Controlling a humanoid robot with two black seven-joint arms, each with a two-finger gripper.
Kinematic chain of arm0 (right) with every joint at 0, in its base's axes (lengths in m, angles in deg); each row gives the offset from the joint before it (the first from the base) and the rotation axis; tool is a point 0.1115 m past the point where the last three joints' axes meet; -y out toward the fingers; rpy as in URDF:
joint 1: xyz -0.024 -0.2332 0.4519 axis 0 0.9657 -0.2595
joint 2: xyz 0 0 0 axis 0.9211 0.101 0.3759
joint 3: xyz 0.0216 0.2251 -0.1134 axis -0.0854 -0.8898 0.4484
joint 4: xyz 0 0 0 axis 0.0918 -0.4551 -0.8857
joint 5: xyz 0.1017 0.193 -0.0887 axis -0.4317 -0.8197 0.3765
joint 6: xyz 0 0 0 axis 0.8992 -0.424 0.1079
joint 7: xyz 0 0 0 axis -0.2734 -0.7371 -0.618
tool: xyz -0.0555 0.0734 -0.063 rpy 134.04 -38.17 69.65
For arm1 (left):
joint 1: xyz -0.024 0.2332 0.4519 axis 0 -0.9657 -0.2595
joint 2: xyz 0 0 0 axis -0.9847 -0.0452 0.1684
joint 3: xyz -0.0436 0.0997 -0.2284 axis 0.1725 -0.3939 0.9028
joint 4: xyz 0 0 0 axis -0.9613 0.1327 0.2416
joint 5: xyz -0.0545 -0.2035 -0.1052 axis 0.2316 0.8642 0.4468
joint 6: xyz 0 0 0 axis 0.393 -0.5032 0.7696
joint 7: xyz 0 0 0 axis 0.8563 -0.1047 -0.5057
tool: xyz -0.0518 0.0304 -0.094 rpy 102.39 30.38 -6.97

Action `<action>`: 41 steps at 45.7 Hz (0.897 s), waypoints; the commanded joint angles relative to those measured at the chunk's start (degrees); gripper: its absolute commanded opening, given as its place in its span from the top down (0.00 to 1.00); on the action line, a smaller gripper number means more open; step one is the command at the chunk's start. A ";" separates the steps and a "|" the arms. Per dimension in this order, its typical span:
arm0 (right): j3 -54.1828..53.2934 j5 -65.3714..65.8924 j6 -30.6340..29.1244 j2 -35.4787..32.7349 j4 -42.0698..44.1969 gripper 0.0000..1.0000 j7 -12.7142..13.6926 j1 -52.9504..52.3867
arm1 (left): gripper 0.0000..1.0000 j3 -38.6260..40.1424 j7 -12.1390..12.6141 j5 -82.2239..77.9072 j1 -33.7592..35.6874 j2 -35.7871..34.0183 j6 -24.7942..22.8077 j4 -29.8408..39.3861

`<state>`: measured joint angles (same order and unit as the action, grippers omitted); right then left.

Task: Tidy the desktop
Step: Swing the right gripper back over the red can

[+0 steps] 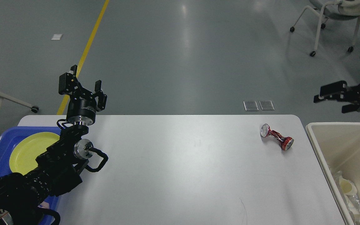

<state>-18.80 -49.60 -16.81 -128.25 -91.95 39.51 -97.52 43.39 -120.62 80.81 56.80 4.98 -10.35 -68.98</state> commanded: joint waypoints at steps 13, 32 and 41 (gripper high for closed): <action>-1.61 -22.03 -8.87 0.39 -6.42 0.00 -0.59 -39.07 | 0.00 -0.01 0.00 0.00 0.00 0.00 0.00 0.00; 3.39 -22.04 -8.87 6.97 -5.63 0.01 -0.24 -29.27 | 0.00 0.08 0.00 0.00 0.00 0.00 0.00 0.00; 8.84 -16.41 11.65 15.06 -4.49 0.01 0.11 -4.48 | 0.00 -0.01 0.00 0.00 0.00 0.00 0.00 0.00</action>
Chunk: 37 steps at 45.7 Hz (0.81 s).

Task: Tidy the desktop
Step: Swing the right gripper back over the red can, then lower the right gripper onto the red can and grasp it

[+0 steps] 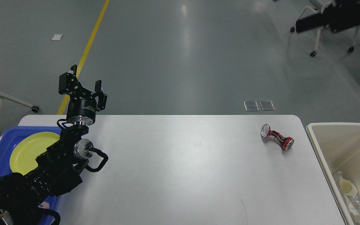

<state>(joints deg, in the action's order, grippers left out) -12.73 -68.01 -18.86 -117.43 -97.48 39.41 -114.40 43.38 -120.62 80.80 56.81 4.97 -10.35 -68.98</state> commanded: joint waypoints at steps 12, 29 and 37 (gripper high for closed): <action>5.85 2.00 41.83 14.87 16.58 0.01 2.94 44.73 | 0.00 0.00 0.00 0.01 -0.01 0.01 0.09 0.00; 0.32 -7.31 45.27 22.00 42.86 0.01 7.33 71.73 | 0.00 0.00 0.00 0.01 -0.01 0.01 0.00 0.00; -2.75 -12.24 47.29 25.43 53.24 0.02 9.09 79.73 | 0.00 0.00 0.00 0.01 -0.01 0.01 0.00 0.00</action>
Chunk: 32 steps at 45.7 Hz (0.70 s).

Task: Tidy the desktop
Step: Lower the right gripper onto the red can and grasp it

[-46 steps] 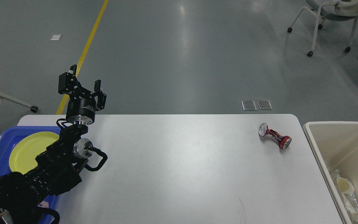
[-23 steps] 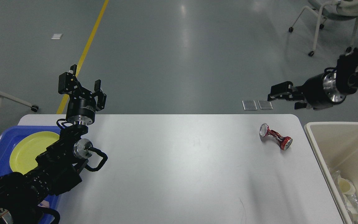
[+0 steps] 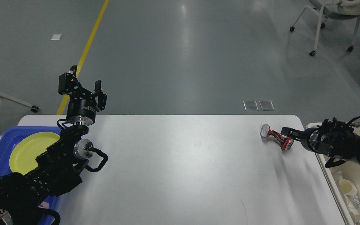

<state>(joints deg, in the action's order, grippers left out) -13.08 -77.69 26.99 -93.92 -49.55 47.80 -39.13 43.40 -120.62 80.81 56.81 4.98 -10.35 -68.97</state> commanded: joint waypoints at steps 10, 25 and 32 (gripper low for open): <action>-8.91 -3.61 3.64 4.46 12.16 0.02 3.25 10.62 | 0.00 -0.02 0.00 0.00 -0.01 0.00 0.00 0.00; -13.22 -3.61 3.73 6.83 14.54 0.22 3.96 12.29 | 0.00 0.06 0.00 0.00 -0.01 0.00 0.00 0.00; -13.22 -3.61 3.73 7.27 14.54 0.37 4.40 12.55 | 0.00 0.07 0.00 0.00 -0.01 0.00 0.00 0.00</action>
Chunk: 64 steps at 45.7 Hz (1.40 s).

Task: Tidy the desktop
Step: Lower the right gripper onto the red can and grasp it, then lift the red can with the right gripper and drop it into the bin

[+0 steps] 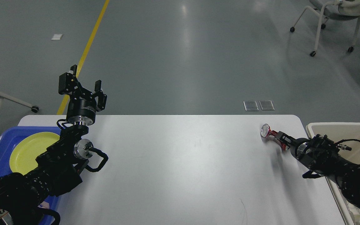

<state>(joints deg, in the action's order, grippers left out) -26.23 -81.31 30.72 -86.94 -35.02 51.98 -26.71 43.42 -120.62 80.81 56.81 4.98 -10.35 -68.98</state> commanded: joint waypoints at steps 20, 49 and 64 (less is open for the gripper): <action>0.81 0.18 -0.79 0.83 -0.16 1.00 0.13 0.13 | 0.00 -0.04 0.00 0.00 -0.01 0.00 0.00 0.00; -0.16 0.71 -18.88 -11.37 -16.05 1.00 -2.07 -21.21 | 0.00 -0.04 0.00 0.00 -0.01 0.00 0.00 0.00; 2.91 1.85 -48.32 -24.39 -36.88 1.00 -2.16 -50.81 | 0.00 -0.04 0.00 0.00 0.08 0.00 0.00 0.00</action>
<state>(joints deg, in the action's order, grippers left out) -24.89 -80.13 -8.37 -108.78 -66.80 49.85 -68.23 43.38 -120.62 80.81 56.81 4.98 -10.35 -68.98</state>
